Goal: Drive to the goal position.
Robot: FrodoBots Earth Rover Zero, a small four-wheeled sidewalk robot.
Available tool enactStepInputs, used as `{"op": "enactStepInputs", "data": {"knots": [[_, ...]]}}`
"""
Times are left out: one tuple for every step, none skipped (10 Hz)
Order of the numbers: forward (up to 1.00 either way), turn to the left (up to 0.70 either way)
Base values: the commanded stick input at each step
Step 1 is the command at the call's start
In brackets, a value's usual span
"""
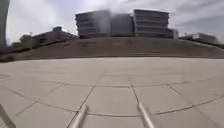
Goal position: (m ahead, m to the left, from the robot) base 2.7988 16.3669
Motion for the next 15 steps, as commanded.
{"op": "enactStepInputs", "data": {"knots": [[1.0,0.27],[1.0,0.27],[1.0,0.27],[1.0,0.27],[1.0,0.27],[1.0,0.27],[1.0,0.27],[1.0,0.27],[1.0,0.27],[1.0,0.27],[1.0,0.27],[1.0,0.27],[1.0,0.27],[1.0,0.27],[1.0,0.27]]}}
